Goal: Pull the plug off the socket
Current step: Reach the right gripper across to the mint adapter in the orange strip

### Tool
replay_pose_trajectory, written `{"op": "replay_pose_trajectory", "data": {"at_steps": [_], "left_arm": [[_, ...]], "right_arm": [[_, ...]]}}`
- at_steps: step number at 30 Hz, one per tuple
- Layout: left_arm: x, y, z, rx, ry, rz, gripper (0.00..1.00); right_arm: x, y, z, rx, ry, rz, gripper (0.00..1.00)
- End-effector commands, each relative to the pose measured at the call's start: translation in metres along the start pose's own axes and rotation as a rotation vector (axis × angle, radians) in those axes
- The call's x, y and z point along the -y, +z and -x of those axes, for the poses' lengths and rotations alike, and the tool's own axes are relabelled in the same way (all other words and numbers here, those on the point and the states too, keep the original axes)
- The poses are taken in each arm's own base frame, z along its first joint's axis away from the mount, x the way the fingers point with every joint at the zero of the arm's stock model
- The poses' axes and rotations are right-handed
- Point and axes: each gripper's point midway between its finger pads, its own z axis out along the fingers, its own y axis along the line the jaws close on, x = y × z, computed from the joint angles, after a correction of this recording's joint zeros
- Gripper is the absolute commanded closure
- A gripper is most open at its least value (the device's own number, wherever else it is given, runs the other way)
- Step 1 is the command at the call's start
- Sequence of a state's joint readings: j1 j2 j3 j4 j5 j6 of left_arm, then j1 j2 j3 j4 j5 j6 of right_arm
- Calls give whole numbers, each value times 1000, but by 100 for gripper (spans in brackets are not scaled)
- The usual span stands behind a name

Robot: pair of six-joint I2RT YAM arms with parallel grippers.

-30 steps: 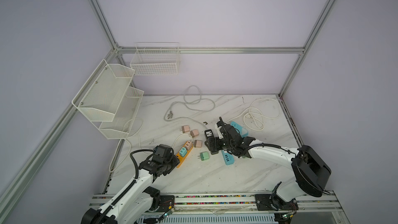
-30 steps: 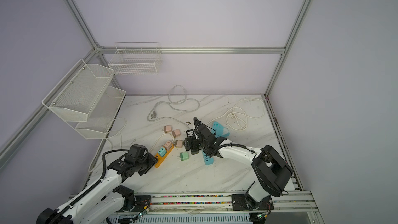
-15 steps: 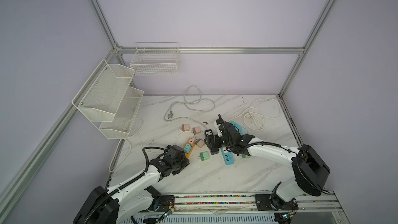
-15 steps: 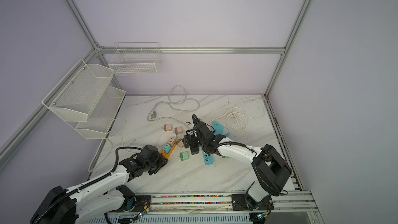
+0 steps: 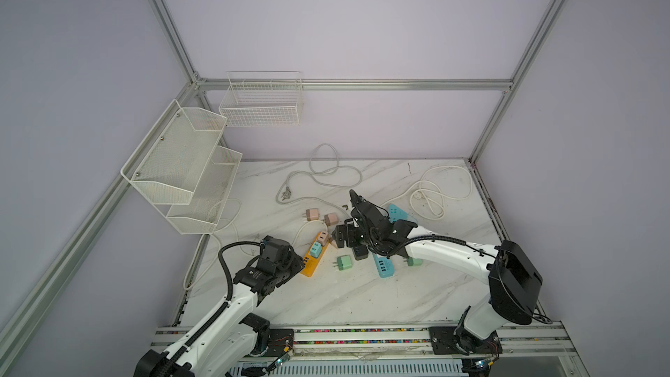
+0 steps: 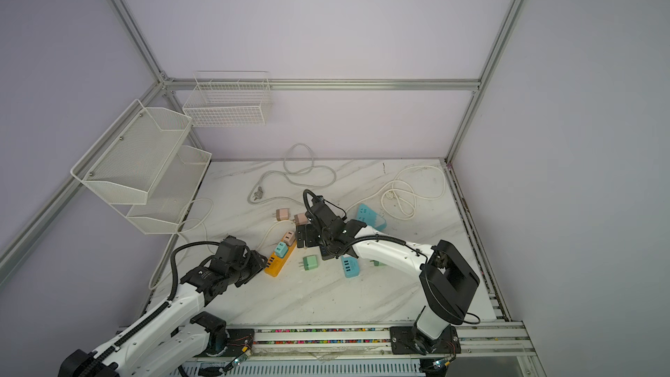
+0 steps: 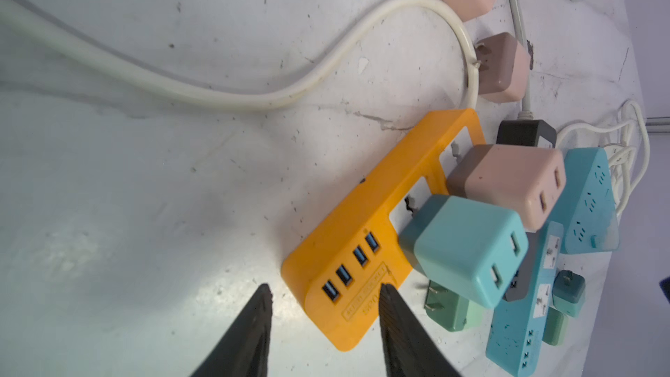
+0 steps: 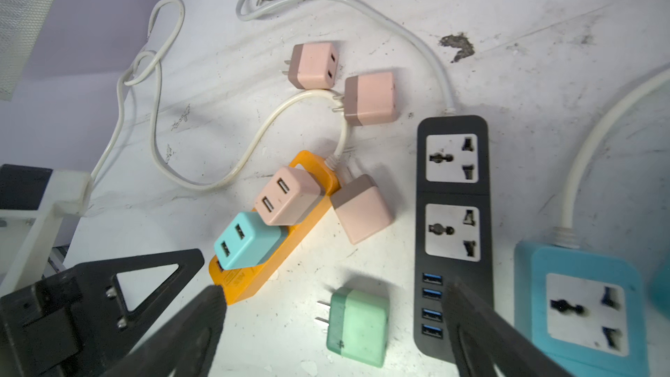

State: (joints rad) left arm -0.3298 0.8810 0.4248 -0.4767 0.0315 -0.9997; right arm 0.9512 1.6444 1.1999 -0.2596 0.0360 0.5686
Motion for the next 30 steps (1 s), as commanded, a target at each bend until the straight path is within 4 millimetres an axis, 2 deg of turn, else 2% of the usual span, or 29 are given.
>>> {"op": "replay_pose_trajectory", "data": {"at_steps": [1,6,11,16,21,26,30], "left_arm": [[40,-8,19,5,90,-133,52],[35,3,22,-11,84,-116,52],[40,14,21,-20,77,-165,52],[42,22,9,-90,64,-188,55],[48,23,-8,-139,57,-245,58],[70,27,-34,-178,78,-313,60],[76,31,-43,-215,90,-306,63]], "right_arm": [[4,3,-8,-25,20,-114,5],[-15,14,-19,-47,31,-149,11],[-27,21,-27,-57,12,-155,16],[-29,22,-26,-55,30,-172,17],[-21,16,-23,-33,107,-221,17],[-15,19,-27,-41,147,-258,20],[-14,19,-28,-33,158,-276,21]]}}
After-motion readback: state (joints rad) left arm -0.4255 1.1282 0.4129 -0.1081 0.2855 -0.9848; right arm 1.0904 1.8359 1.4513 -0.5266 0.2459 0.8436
